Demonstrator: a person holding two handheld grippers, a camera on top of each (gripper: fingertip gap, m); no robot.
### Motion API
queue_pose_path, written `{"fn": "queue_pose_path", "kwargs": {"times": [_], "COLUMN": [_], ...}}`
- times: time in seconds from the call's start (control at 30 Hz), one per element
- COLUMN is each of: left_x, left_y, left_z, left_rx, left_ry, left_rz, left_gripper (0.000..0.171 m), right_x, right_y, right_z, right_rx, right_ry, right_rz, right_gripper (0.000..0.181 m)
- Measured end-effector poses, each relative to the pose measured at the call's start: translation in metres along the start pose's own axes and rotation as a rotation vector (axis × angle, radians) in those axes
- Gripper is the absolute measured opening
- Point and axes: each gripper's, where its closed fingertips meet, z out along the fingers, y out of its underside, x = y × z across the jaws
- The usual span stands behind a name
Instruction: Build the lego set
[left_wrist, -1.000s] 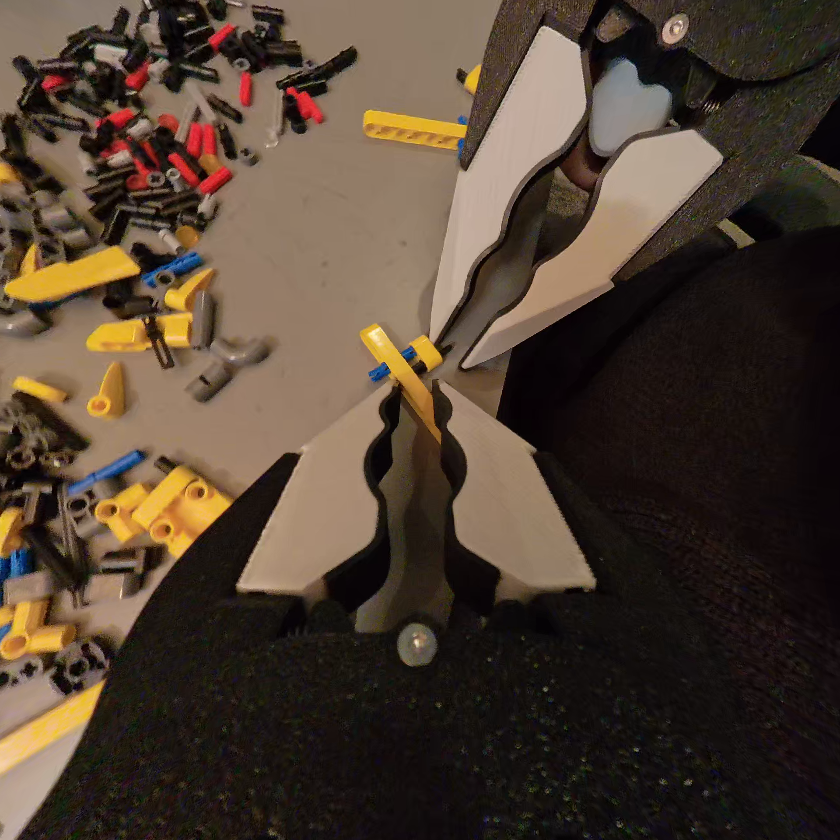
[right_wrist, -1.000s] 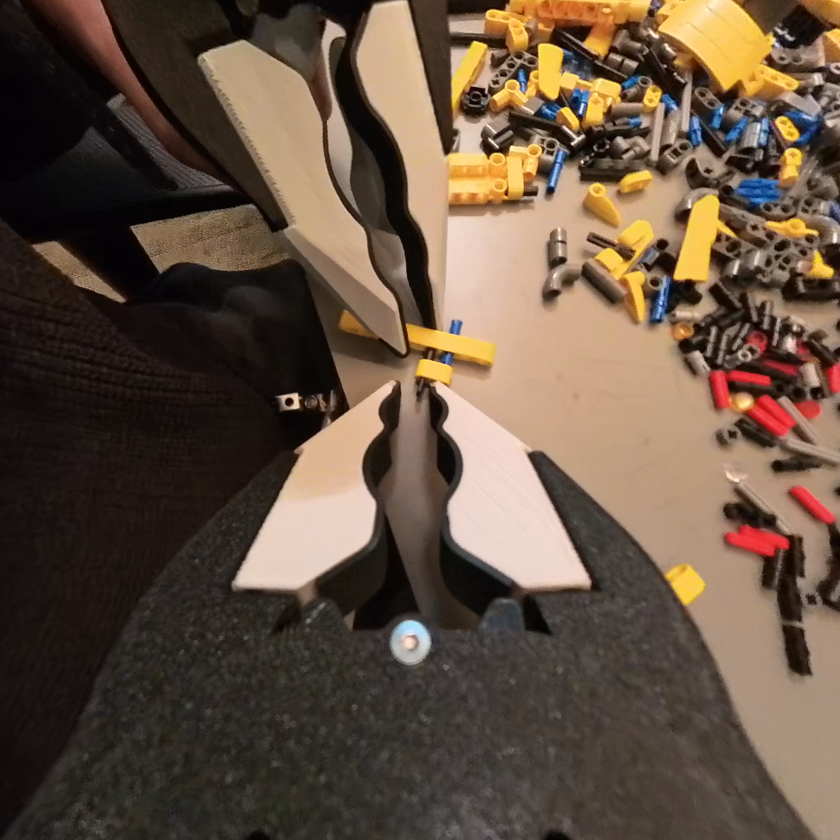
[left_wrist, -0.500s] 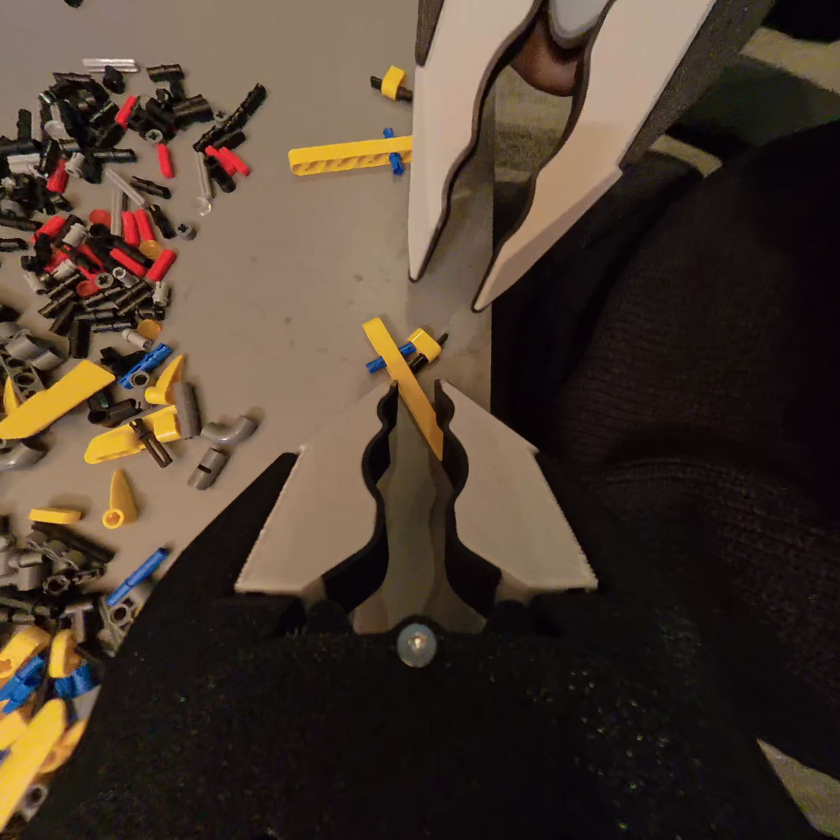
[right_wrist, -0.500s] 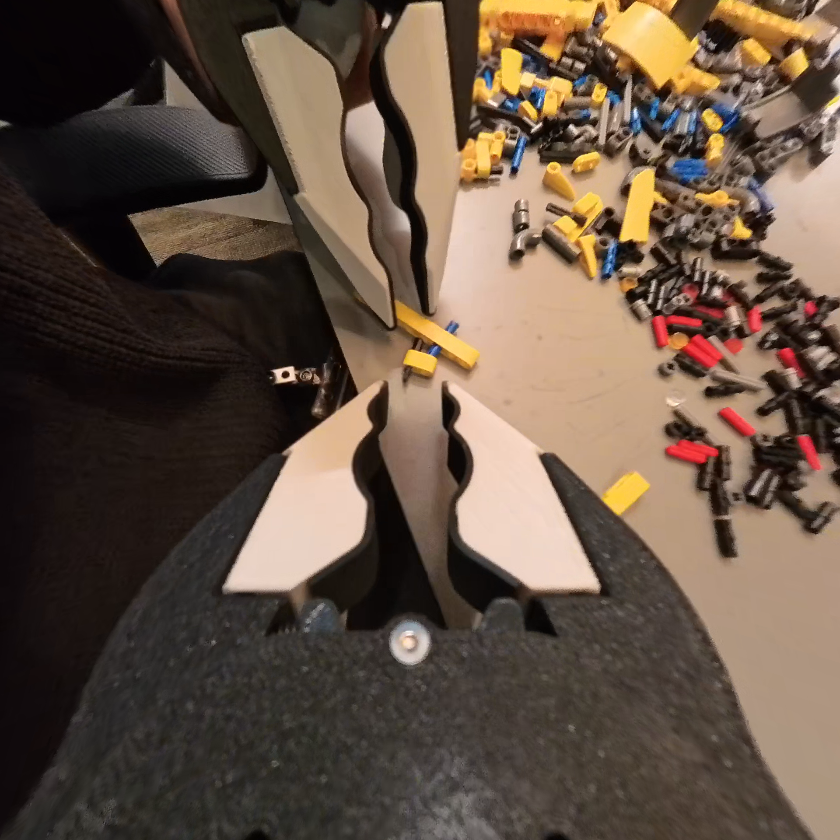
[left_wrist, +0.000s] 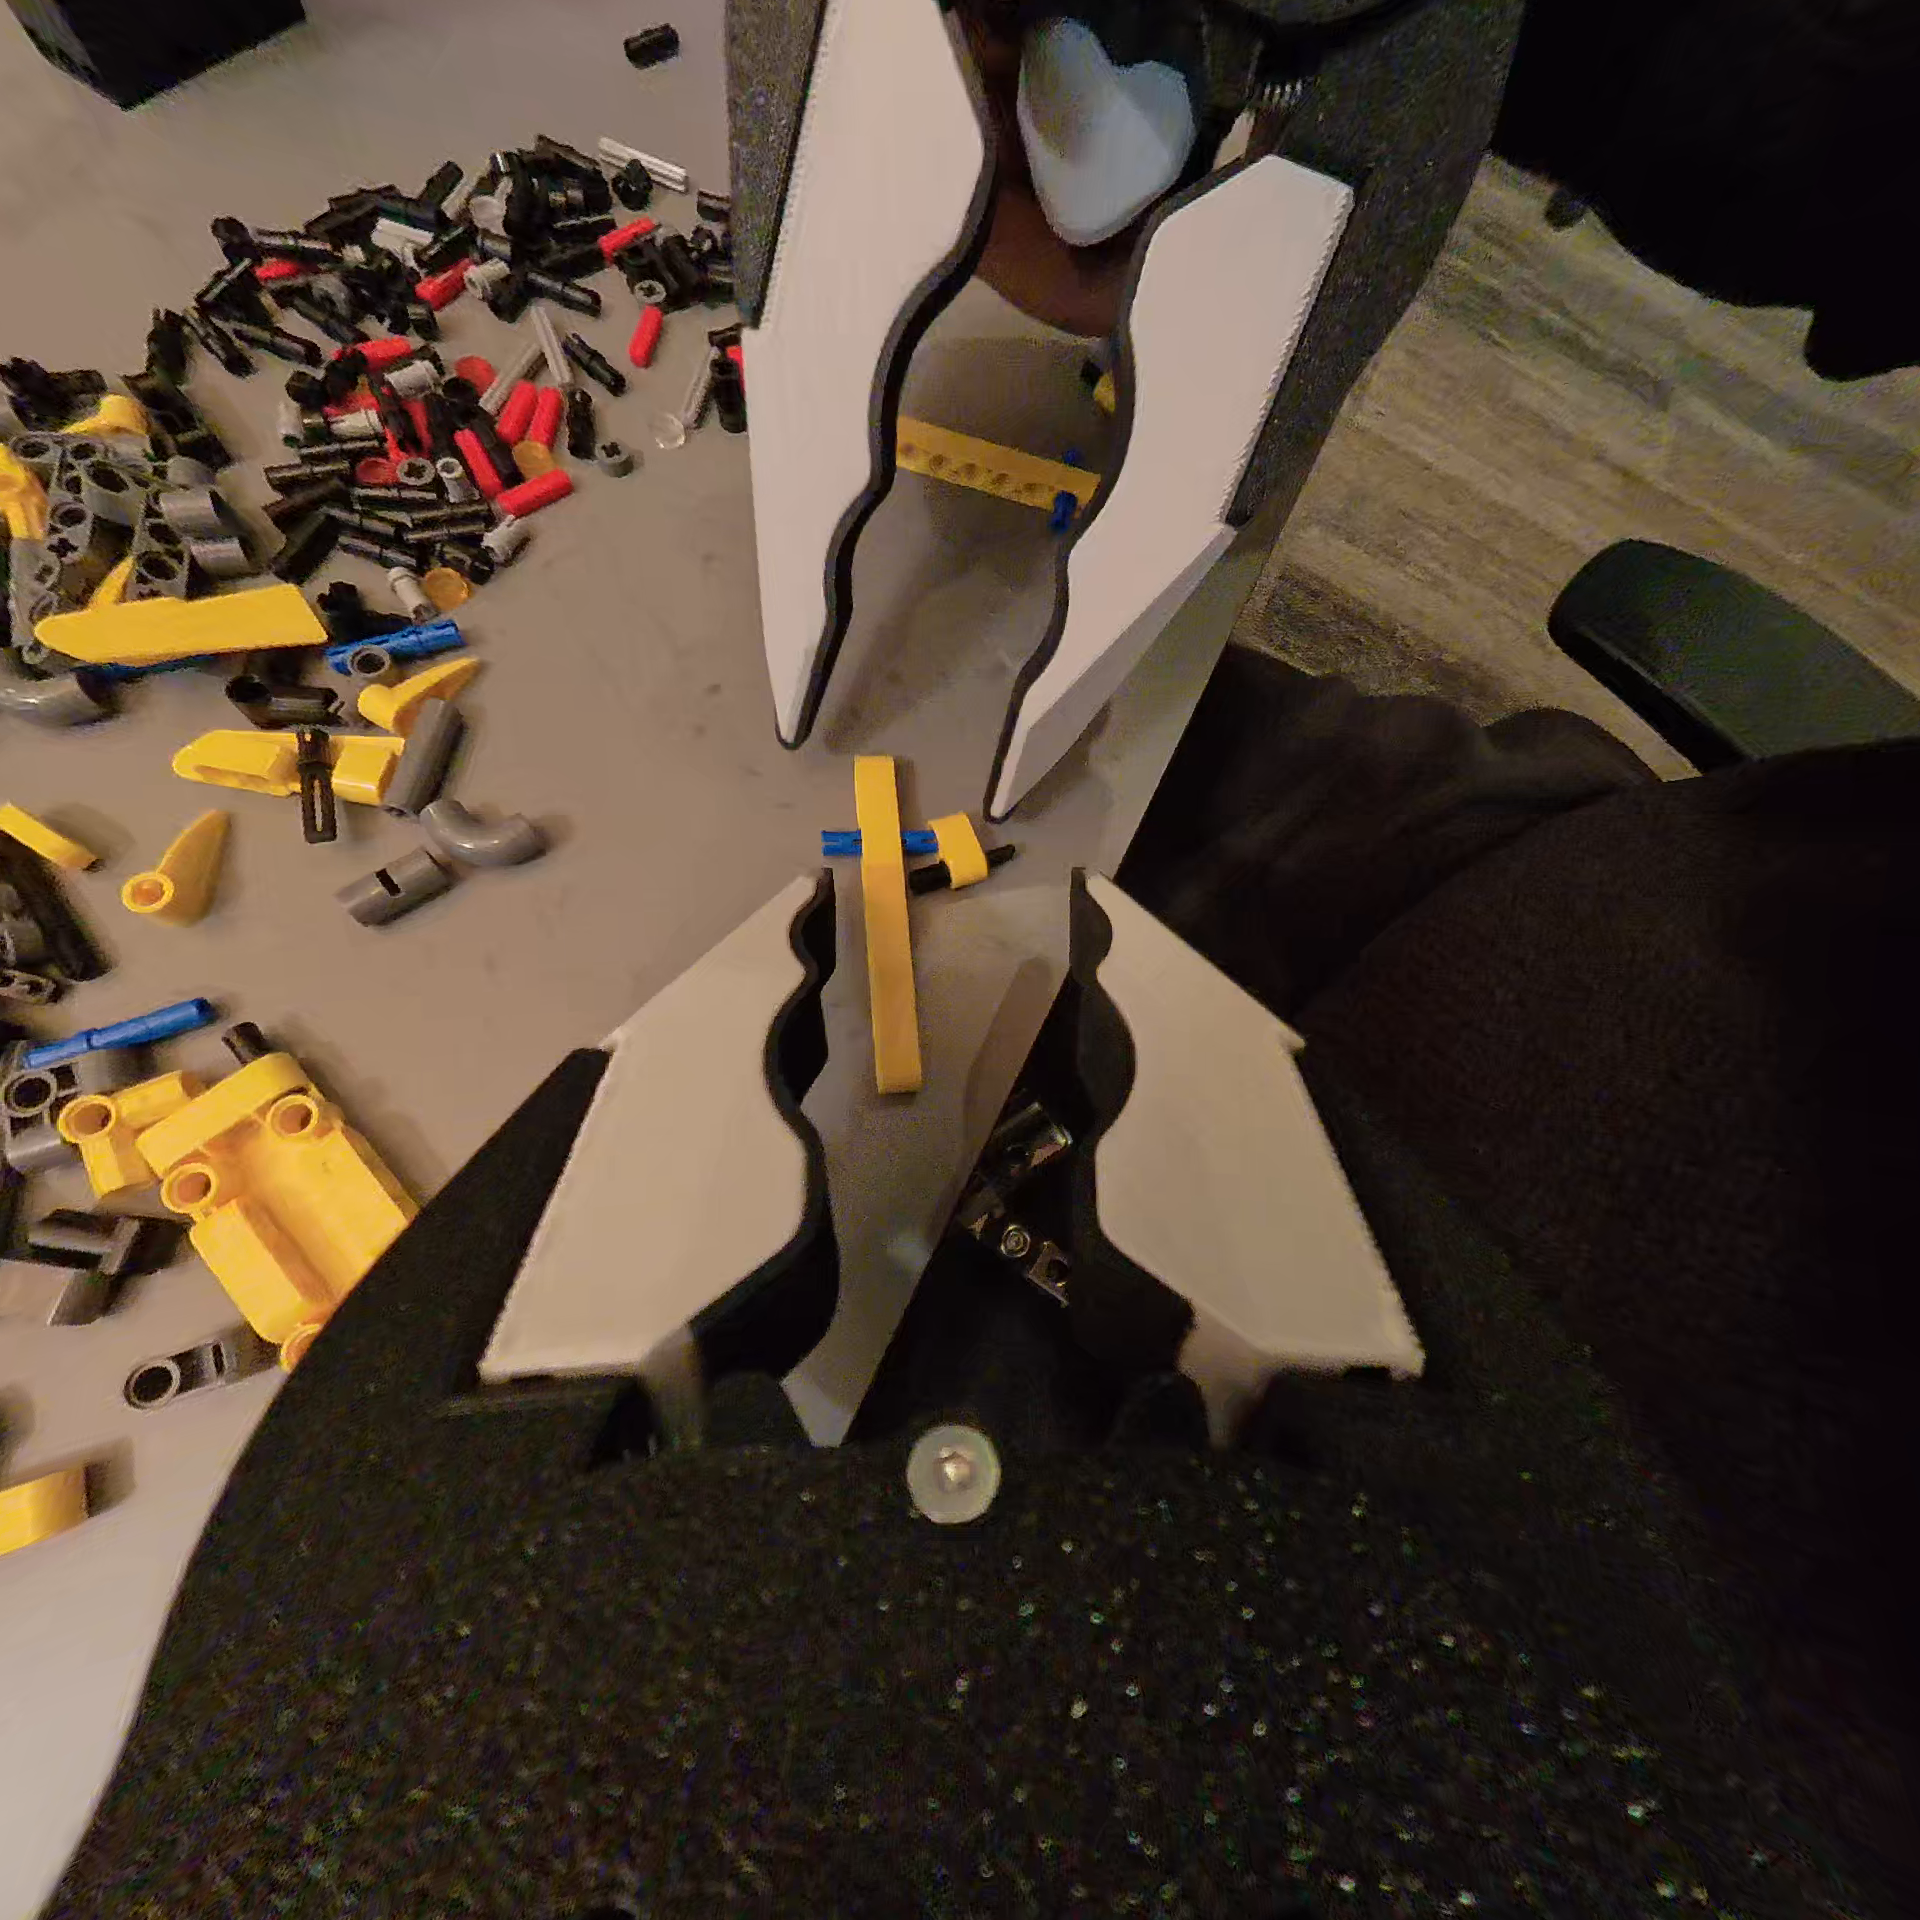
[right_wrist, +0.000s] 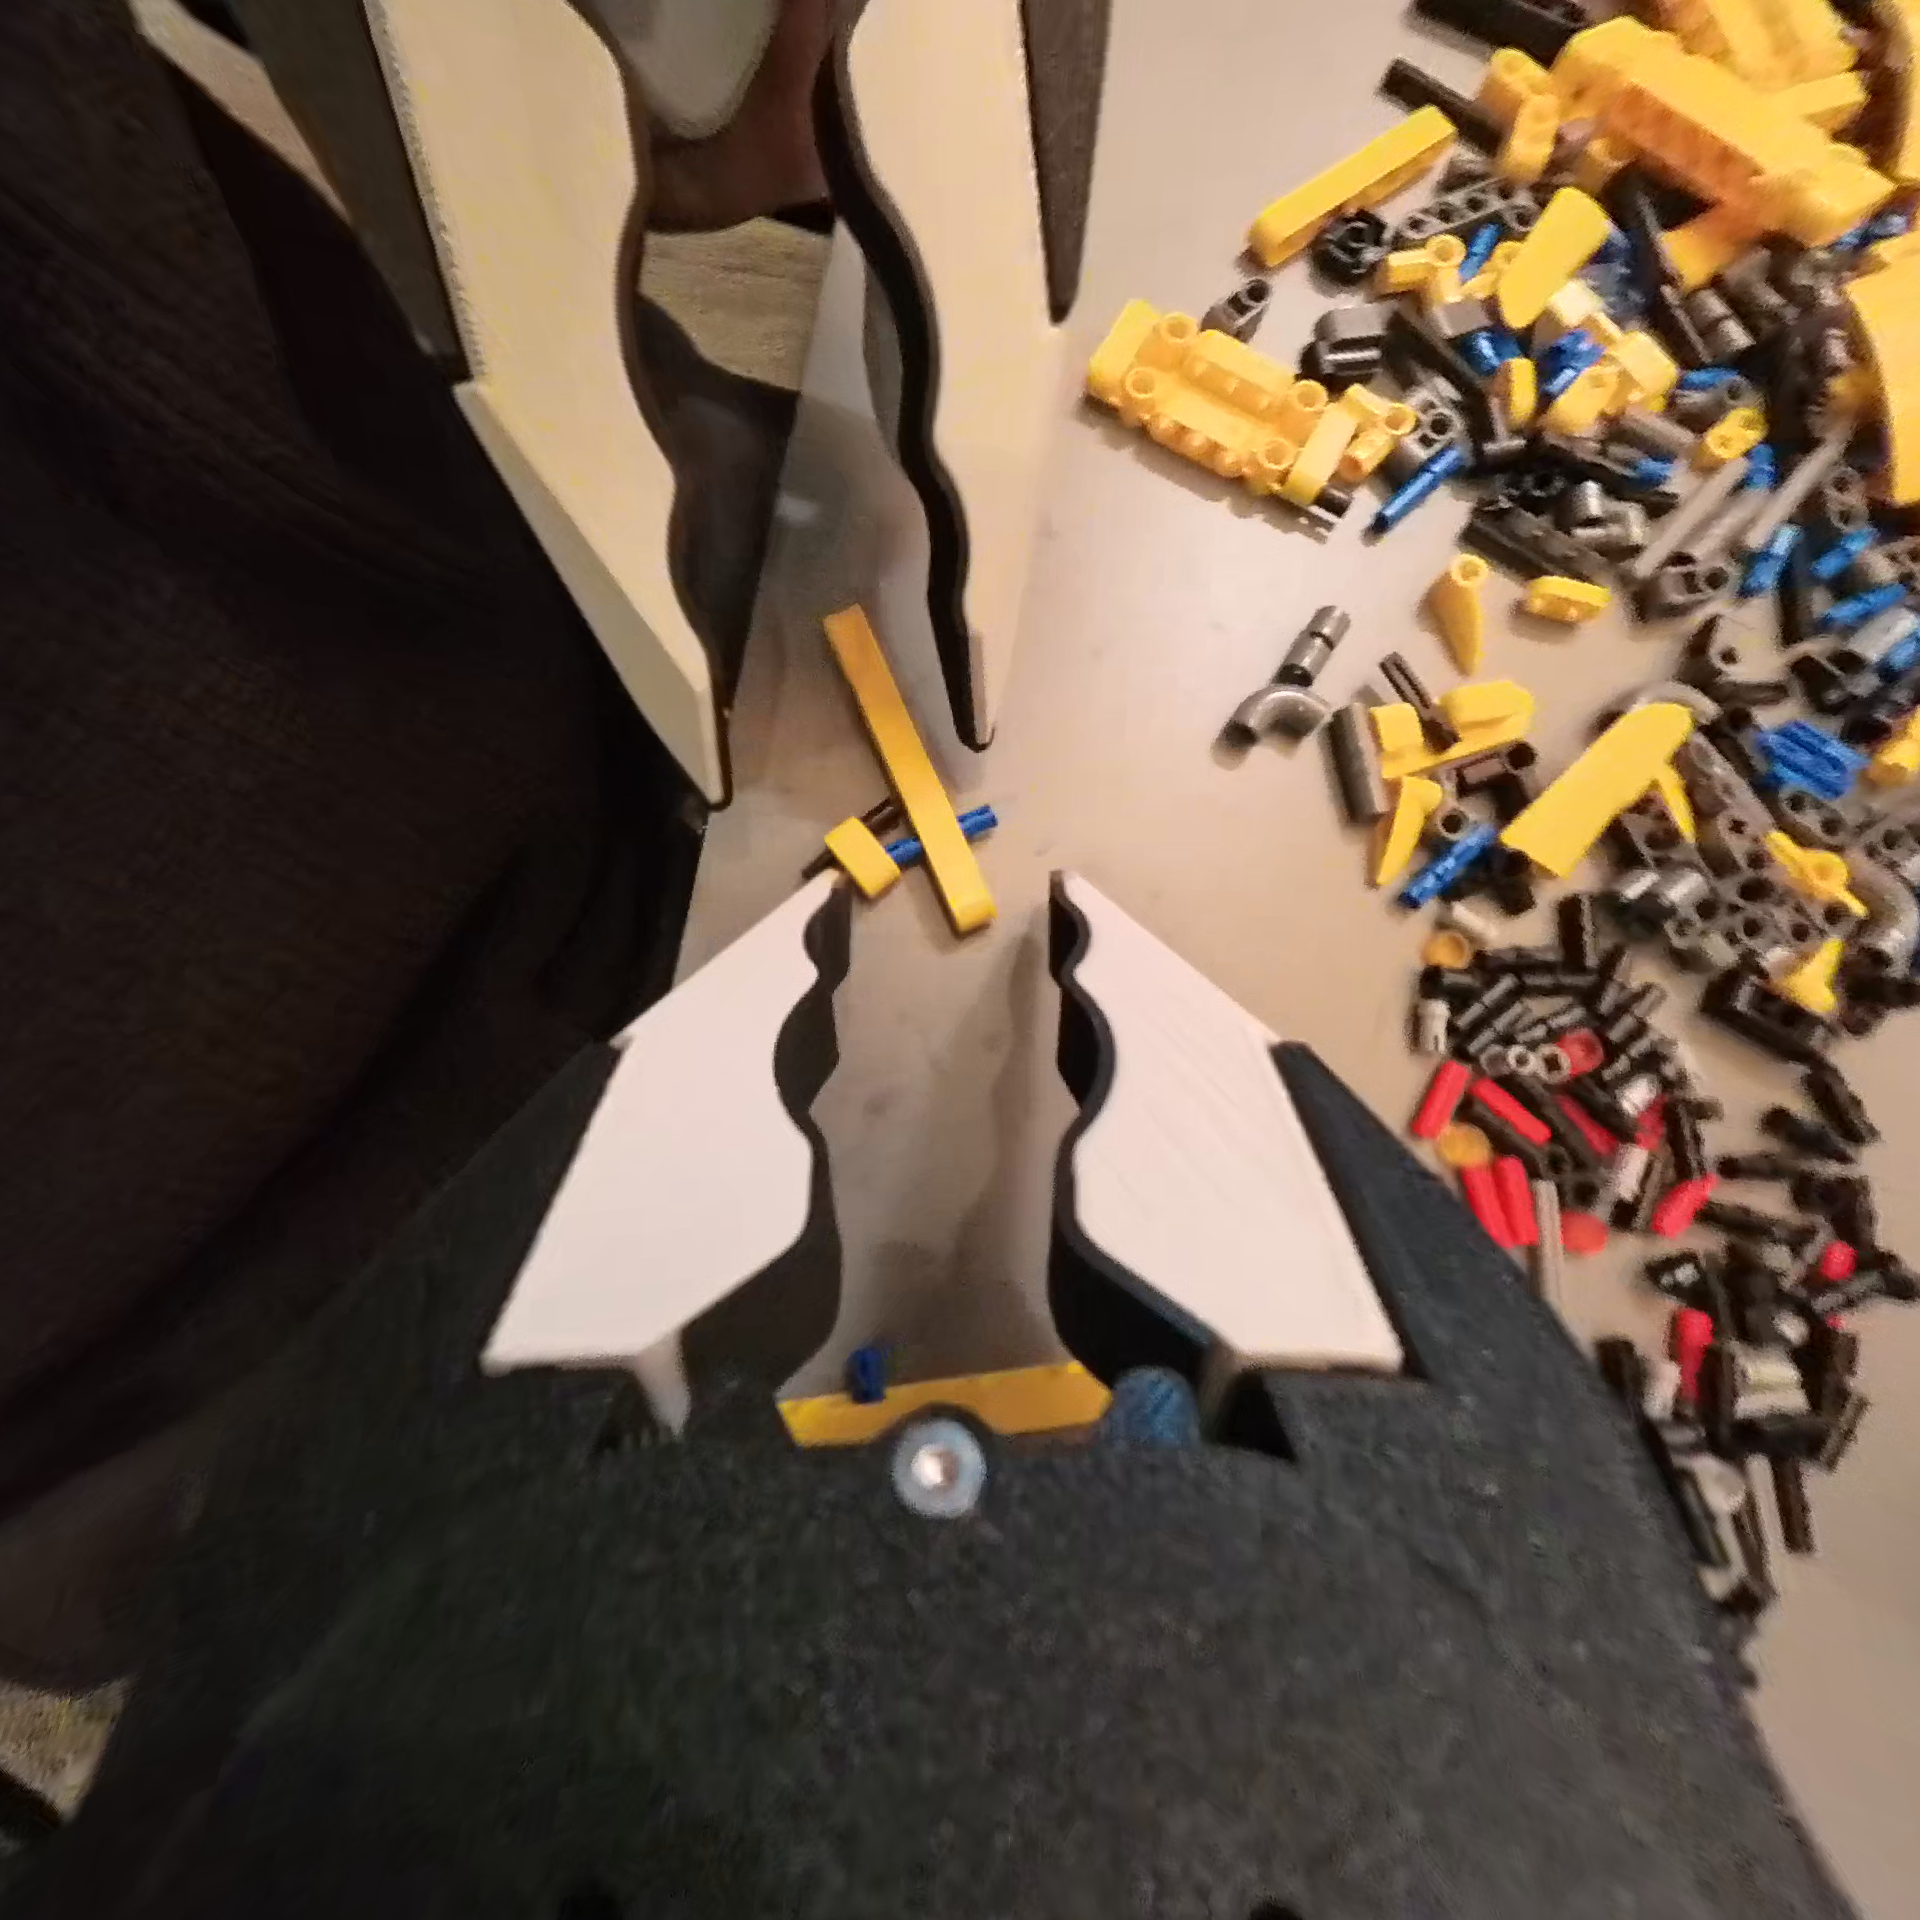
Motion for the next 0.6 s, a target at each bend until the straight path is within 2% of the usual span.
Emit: {"fn": "queue_pose_path", "kwargs": {"times": [0.1, 0.4, 0.6], "left_x": [-0.0009, -0.0065, -0.0084], "left_y": [-0.0010, 0.0059, 0.0079], "left_z": [0.0016, 0.0094, 0.0078], "left_rx": [0.001, -0.029, -0.031], "left_ry": [-0.017, -0.061, -0.070], "left_rz": [-0.005, -0.003, 0.028], "left_gripper": [0.045, 0.043, 0.028], "right_x": [-0.0022, -0.0054, -0.0063], "right_y": [-0.0032, -0.0021, -0.0015], "right_z": [0.0013, 0.0102, 0.0104], "right_rx": [0.006, -0.054, -0.046], "right_ry": [-0.045, -0.055, -0.042], "right_rz": [-0.045, -0.100, -0.080], "right_gripper": [0.038, 0.037, 0.030]}}
